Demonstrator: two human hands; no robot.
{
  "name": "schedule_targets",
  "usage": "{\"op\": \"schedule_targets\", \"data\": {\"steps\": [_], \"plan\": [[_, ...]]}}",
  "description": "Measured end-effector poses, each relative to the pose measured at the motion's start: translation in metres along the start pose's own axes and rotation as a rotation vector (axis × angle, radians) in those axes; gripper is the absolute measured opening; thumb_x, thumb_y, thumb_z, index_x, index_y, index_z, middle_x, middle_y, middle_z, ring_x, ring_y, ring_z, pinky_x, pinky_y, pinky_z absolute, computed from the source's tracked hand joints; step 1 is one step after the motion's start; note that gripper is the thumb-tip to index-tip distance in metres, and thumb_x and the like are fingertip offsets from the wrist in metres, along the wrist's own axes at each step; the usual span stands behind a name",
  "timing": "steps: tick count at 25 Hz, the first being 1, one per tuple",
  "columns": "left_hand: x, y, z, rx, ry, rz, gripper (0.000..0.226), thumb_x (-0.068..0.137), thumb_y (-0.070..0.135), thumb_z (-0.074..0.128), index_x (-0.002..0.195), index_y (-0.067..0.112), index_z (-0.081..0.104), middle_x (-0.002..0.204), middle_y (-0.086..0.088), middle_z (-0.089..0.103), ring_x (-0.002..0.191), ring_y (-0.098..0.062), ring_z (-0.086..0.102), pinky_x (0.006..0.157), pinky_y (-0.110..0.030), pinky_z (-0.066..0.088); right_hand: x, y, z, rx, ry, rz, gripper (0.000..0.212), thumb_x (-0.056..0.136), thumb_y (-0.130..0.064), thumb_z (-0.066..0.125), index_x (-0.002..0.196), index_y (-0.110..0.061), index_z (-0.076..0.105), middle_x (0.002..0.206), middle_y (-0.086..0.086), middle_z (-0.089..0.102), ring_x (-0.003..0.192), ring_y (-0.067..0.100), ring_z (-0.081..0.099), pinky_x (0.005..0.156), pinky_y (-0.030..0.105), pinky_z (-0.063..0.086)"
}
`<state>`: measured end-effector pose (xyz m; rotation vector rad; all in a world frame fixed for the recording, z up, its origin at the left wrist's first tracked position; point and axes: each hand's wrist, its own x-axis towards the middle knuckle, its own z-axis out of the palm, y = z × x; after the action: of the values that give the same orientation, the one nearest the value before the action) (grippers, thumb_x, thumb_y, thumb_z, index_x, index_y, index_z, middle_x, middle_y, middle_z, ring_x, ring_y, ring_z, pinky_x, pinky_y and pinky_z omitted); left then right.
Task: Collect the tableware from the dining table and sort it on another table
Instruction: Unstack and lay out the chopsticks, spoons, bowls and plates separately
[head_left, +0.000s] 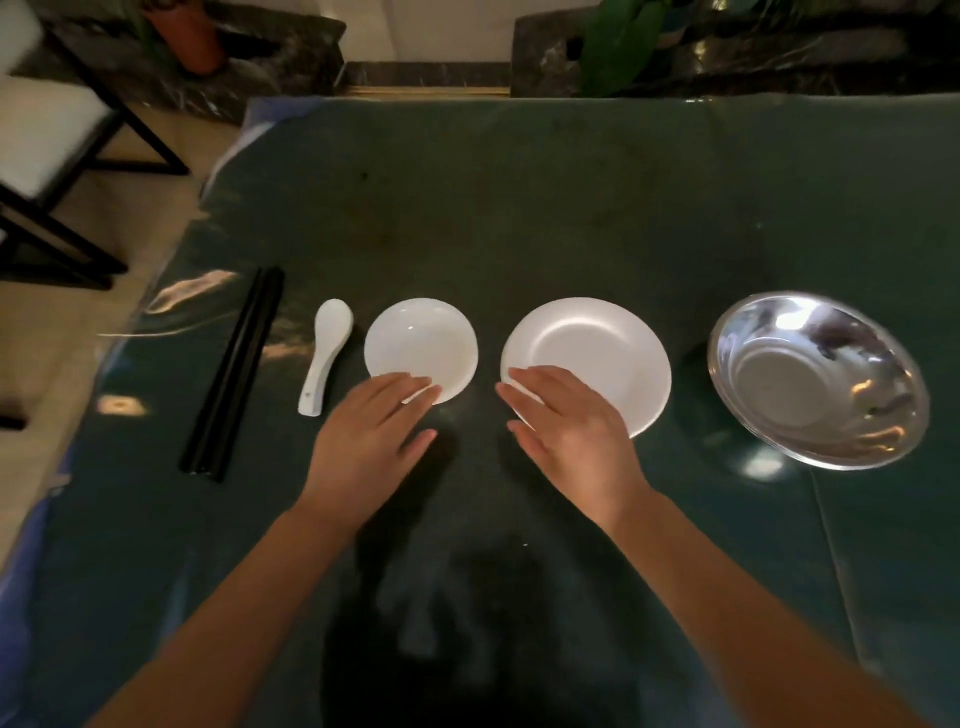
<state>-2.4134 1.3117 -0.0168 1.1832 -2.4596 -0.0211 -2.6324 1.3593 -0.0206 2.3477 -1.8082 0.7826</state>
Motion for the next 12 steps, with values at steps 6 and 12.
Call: {"op": "schedule_targets", "data": {"steps": [6, 12], "plan": [[0.019, -0.055, -0.008, 0.144, -0.19, 0.097, 0.033, 0.067, 0.008, 0.077, 0.099, 0.008, 0.071, 0.1, -0.009, 0.072, 0.102, -0.027, 0.065, 0.1, -0.053, 0.036, 0.051, -0.028, 0.037, -0.044, -0.359, -0.054, 0.041, 0.084, -0.014, 0.064, 0.124, -0.012, 0.057, 0.128, 0.008, 0.06, 0.124, 0.026, 0.05, 0.106, 0.04, 0.037], [0.031, -0.074, -0.011, 0.022, -0.265, 0.232, 0.024, 0.073, 0.011, 0.072, 0.097, 0.01, 0.071, 0.095, -0.006, 0.071, 0.096, -0.025, 0.064, 0.099, -0.044, 0.04, 0.058, -0.023, 0.042, -0.092, -0.265, -0.146, 0.031, 0.062, -0.009, 0.082, 0.092, -0.007, 0.073, 0.094, 0.01, 0.074, 0.094, 0.029, 0.068, 0.085, 0.044, 0.056]]}}
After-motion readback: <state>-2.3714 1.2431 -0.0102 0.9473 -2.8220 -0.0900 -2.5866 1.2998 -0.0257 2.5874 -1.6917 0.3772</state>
